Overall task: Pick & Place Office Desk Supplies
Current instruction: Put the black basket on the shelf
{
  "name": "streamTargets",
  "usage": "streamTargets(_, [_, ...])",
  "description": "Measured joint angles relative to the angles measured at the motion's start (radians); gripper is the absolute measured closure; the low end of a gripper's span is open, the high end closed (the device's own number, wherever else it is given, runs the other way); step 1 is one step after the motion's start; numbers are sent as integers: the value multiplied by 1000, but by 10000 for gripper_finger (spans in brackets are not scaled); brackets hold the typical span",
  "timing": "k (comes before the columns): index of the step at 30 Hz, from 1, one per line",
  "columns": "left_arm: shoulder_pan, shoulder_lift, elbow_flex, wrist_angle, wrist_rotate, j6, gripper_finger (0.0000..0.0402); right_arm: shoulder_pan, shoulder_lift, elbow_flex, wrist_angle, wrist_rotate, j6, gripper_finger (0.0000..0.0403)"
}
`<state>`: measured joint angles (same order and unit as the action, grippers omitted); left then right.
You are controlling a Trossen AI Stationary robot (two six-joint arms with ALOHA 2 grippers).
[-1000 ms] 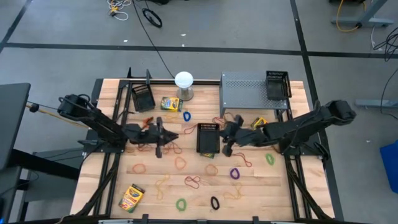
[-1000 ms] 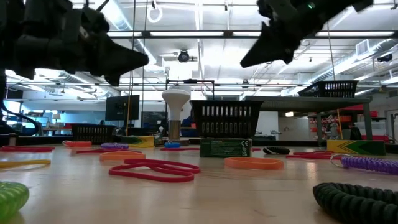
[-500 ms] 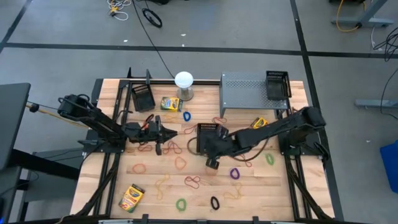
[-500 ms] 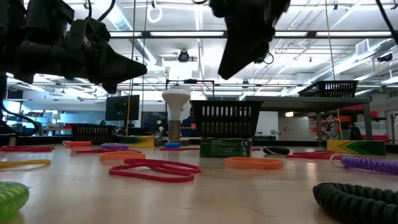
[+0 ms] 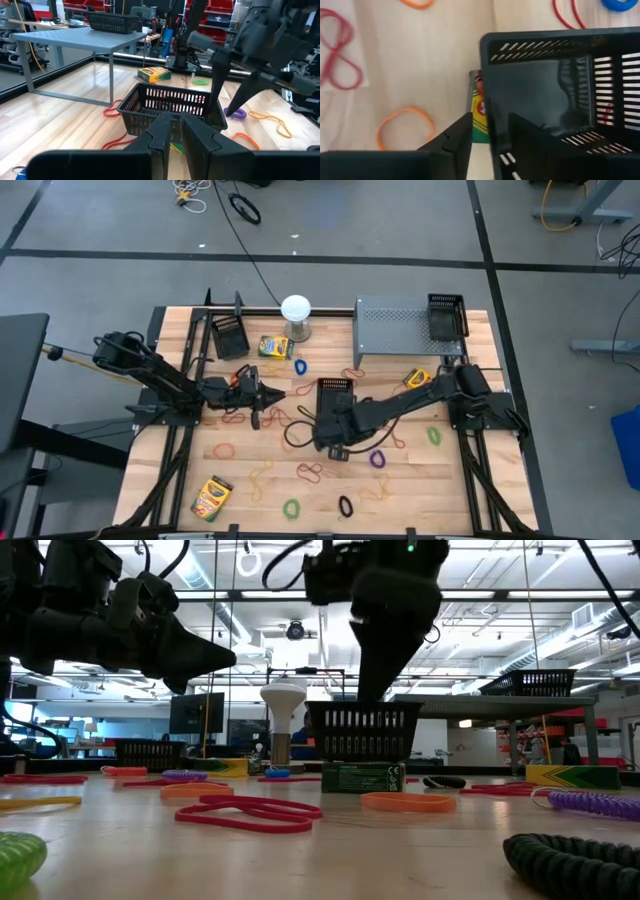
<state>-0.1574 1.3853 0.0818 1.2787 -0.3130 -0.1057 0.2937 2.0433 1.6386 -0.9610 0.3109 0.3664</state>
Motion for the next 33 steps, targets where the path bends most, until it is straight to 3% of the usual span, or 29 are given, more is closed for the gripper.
streamTargets(11, [0,0,0,-4,3,-28,354,-7,0,0,-3,1,-43,390])
streamTargets(18, [0,0,0,-4,3,-28,354,34,-146,0,5,-22,-68,389])
streamTargets(24, [0,0,0,-4,3,-28,354,44,-330,0,-52,55,-157,392])
streamTargets(28, [0,0,0,-3,2,-28,354,-17,-434,1,-199,136,-221,392])
streamTargets(33, [0,0,0,-3,1,-29,354,-170,-489,1,-416,157,-351,393])
